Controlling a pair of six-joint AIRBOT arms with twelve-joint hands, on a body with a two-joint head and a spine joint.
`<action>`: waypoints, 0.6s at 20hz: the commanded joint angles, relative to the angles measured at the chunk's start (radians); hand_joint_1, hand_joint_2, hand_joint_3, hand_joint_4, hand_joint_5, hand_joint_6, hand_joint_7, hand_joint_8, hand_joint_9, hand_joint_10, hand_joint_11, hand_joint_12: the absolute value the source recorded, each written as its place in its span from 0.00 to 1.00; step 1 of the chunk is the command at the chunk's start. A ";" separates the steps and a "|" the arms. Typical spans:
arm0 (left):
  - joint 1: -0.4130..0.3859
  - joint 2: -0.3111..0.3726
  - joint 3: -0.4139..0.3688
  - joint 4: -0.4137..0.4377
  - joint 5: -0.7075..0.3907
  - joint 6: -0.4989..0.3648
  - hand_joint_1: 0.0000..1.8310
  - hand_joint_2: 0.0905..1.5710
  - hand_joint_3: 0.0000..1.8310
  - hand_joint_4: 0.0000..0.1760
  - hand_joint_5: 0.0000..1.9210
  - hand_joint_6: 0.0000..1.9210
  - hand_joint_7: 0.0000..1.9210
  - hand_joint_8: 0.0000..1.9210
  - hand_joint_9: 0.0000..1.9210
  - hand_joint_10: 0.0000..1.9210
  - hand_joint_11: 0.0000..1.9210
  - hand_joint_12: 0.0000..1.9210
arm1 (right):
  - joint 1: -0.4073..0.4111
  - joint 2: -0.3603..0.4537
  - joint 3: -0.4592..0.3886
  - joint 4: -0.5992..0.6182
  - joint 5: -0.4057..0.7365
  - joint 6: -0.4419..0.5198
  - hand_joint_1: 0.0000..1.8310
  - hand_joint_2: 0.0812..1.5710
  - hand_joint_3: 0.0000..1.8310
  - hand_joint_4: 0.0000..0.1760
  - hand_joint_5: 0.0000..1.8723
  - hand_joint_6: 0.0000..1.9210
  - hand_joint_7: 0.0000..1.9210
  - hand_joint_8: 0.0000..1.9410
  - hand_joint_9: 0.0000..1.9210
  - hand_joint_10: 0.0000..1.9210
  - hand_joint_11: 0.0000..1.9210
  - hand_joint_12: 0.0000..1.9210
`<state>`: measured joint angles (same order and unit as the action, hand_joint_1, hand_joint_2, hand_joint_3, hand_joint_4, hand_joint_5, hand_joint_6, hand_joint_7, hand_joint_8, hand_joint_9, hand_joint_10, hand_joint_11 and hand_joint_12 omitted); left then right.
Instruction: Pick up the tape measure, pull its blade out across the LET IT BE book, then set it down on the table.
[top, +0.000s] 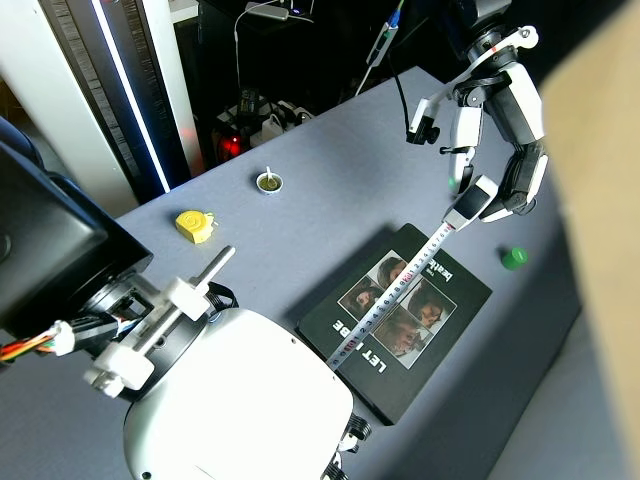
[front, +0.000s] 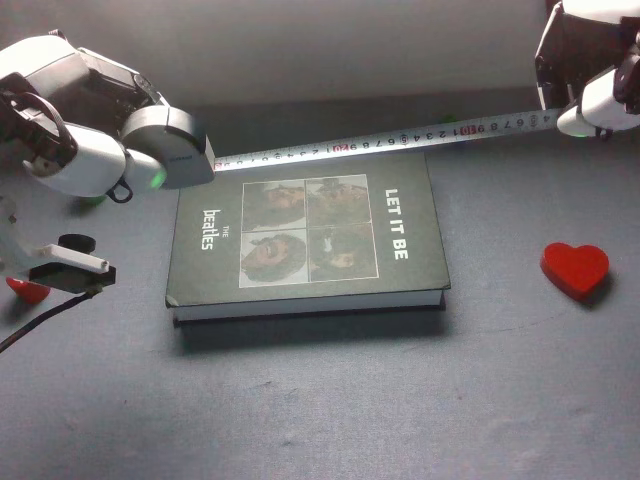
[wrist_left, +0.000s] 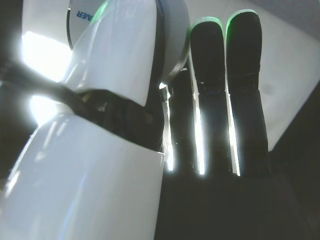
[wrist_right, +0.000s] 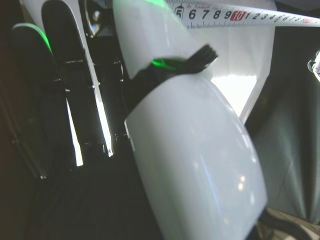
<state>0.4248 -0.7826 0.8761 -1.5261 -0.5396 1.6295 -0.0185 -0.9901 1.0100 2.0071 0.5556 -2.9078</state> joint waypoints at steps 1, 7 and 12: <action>-0.012 0.007 0.006 0.049 -0.071 0.002 0.75 0.72 0.00 0.00 0.41 0.56 0.50 0.56 0.43 0.71 0.38 0.67 | 0.012 0.015 0.010 -0.060 0.013 -0.009 0.66 0.70 0.00 0.00 0.48 0.55 0.54 0.50 0.48 0.35 0.35 0.63; -0.006 0.009 0.007 0.055 -0.060 0.002 0.75 0.72 0.00 0.00 0.42 0.56 0.50 0.55 0.44 0.71 0.38 0.66 | 0.012 0.015 -0.004 -0.059 0.002 -0.005 0.66 0.70 0.00 0.00 0.47 0.56 0.55 0.50 0.48 0.35 0.36 0.64; -0.007 0.009 0.007 0.058 -0.056 0.002 0.75 0.72 0.00 0.00 0.42 0.57 0.50 0.55 0.44 0.71 0.38 0.66 | 0.003 0.015 -0.025 -0.057 -0.001 -0.001 0.46 0.75 0.00 0.00 0.39 0.28 0.49 0.09 0.43 0.12 0.29 0.55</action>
<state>0.4267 -0.7822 0.8764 -1.5120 -0.5442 1.6379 -0.0231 -0.9859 0.9833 2.0041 0.5602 -2.9070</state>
